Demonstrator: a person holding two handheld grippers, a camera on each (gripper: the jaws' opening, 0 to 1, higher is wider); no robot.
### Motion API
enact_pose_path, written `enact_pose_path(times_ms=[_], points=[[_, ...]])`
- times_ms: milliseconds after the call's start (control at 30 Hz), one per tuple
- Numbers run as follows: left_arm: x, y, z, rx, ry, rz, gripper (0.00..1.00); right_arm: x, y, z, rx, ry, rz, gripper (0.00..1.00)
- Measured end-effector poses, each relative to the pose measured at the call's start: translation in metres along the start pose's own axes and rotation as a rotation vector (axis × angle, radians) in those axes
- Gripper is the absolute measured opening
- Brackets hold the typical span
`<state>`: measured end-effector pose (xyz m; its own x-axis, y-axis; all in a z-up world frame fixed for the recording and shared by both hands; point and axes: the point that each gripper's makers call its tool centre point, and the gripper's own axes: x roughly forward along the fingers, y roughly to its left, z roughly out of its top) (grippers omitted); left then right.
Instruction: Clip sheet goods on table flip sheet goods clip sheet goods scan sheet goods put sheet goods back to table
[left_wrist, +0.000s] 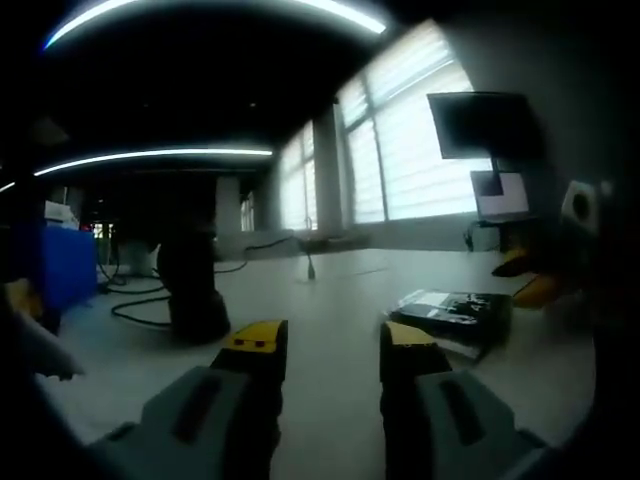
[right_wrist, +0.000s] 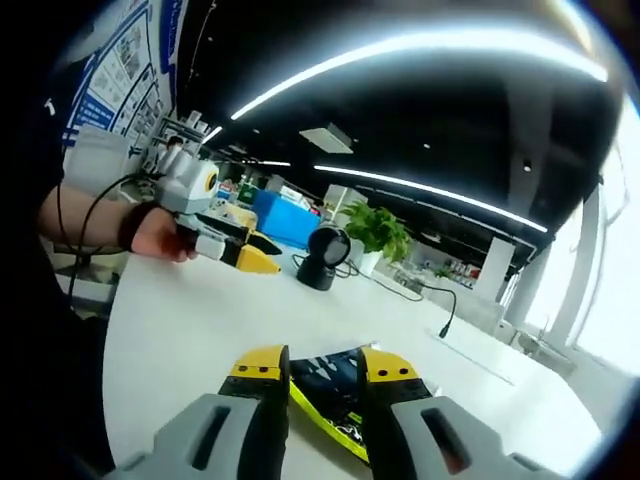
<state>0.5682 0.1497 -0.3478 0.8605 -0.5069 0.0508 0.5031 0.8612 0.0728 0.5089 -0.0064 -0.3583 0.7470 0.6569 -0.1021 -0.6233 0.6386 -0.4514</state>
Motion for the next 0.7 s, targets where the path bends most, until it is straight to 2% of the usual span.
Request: enact_pose_path(times_ms=[233, 367, 467, 700], points=[[-0.001, 0.001, 0.001, 0.000, -0.004, 0.004, 0.30, 0.003, 0.008, -0.010, -0.113, 0.051, 0.022, 0.24], [-0.001, 0.001, 0.001, -0.001, -0.004, 0.002, 0.30, 0.005, 0.011, -0.015, -0.139, 0.067, 0.025, 0.24], [0.000, 0.001, 0.001, -0.001, -0.003, 0.001, 0.30, 0.006, 0.011, -0.021, -0.238, 0.101, 0.028, 0.23], [0.000, -0.001, 0.000, 0.012, 0.003, 0.001, 0.30, 0.006, 0.012, -0.025, -0.262, 0.107, 0.019, 0.22]])
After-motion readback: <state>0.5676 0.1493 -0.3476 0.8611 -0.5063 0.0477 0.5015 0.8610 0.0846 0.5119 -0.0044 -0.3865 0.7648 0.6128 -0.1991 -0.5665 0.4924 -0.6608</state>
